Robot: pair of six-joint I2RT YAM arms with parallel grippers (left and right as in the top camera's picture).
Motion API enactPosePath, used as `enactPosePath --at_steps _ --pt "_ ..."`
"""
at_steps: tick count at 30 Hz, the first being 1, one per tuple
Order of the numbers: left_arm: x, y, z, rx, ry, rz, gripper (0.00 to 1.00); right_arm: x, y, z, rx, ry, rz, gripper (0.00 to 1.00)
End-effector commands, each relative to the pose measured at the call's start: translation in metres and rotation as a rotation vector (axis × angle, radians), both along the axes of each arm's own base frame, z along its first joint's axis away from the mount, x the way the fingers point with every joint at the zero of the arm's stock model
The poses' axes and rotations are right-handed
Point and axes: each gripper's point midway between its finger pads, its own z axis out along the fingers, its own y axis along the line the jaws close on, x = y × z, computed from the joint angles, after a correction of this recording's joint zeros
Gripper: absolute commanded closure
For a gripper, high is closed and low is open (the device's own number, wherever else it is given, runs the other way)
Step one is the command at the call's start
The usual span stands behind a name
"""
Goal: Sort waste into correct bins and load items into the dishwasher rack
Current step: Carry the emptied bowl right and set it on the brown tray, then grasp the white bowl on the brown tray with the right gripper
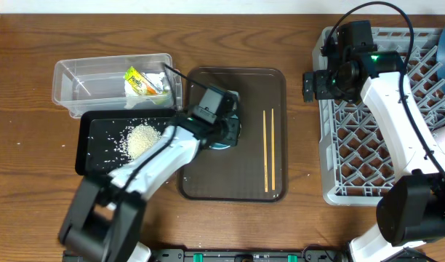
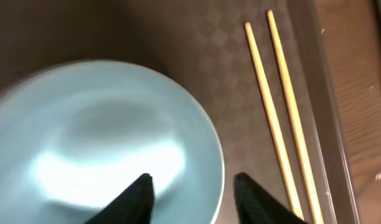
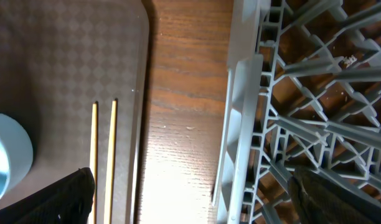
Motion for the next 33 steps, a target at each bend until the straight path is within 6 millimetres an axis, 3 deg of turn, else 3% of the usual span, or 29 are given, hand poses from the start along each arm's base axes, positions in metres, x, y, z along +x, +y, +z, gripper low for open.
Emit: enactPosePath --at_steps 1,8,13,17,22,25,29,33 --pt "0.009 0.028 0.047 -0.029 -0.087 0.077 0.5 -0.001 0.017 0.01 0.046 -0.029 0.057 0.01" --pt "-0.016 0.115 0.087 -0.006 -0.056 0.279 0.47 0.001 0.082 0.023 0.184 -0.097 0.238 0.02" --pt "-0.039 0.169 0.088 0.024 0.026 0.437 0.45 -0.007 0.129 0.019 0.191 -0.119 0.347 0.04" --pt "-0.05 0.199 0.082 0.039 0.093 0.536 0.45 -0.018 0.158 -0.003 0.187 -0.064 0.402 0.09" --pt "-0.054 0.214 0.079 0.041 0.117 0.592 0.44 -0.033 0.186 -0.039 0.181 0.038 0.43 0.18" --pt "-0.054 0.215 0.079 0.041 0.115 0.595 0.44 -0.043 0.198 -0.063 0.166 0.097 0.45 0.3" --pt "-0.054 0.215 0.079 0.041 0.117 0.595 0.44 -0.051 0.208 -0.092 0.149 0.162 0.446 0.35" --pt "-0.054 0.215 0.079 0.041 0.117 0.595 0.44 -0.057 0.209 -0.12 0.114 0.217 0.438 0.54"
